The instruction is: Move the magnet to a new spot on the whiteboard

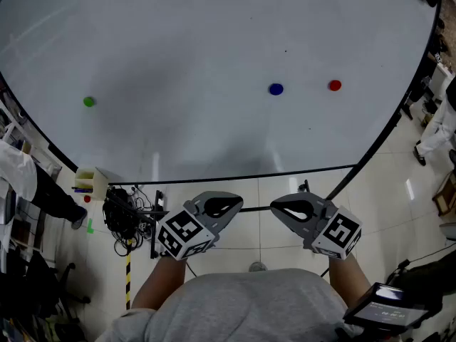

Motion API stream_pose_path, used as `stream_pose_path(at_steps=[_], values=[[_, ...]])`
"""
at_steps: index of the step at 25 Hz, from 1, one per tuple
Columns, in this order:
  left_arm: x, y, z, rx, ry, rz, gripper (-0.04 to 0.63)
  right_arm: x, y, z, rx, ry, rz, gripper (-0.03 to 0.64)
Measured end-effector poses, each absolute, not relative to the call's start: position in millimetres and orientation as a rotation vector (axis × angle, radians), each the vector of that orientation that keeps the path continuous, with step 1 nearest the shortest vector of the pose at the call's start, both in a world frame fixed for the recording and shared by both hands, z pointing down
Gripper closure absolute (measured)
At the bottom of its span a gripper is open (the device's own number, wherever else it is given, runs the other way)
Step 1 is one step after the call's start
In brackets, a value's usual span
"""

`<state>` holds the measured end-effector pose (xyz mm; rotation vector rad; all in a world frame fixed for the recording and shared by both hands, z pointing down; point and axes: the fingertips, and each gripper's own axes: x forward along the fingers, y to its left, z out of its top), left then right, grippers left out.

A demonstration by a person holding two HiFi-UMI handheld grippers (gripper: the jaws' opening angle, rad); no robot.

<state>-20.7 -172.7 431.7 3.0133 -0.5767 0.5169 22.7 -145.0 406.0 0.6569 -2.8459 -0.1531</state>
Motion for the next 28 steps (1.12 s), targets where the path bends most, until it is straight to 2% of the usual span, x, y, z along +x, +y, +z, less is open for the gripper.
stream_pose_path(at_steps=[7, 10, 13, 15, 18, 22, 25, 28], values=[[-2, -212, 401, 3.040, -0.616, 0.473, 0.614, 35, -182, 379, 0.527, -2.805, -0.387, 0.612], [-4, -215, 391, 3.035, -0.587, 0.424, 0.614, 32, -197, 356, 0.566, -2.746, -0.601, 0.609], [-6, -214, 385, 3.029, -0.535, 0.386, 0.614, 35, -225, 311, 0.763, -2.571, -0.908, 0.484], [-8, -212, 382, 3.033, -0.519, 0.388, 0.614, 42, -249, 281, 0.934, -2.390, -1.075, 0.448], [-12, -209, 381, 3.033, -0.508, 0.401, 0.614, 49, -287, 255, 1.112, -2.109, -1.256, 0.443], [-22, -205, 385, 3.004, -0.510, 0.386, 0.614, 55, -320, 261, 1.203, -1.995, -1.228, 0.442], [-31, -207, 385, 2.997, -0.519, 0.376, 0.614, 55, -324, 256, 1.267, -1.966, -1.248, 0.483], [-38, -207, 384, 2.997, -0.531, 0.360, 0.614, 53, -326, 261, 1.277, -1.813, -1.326, 0.489]])
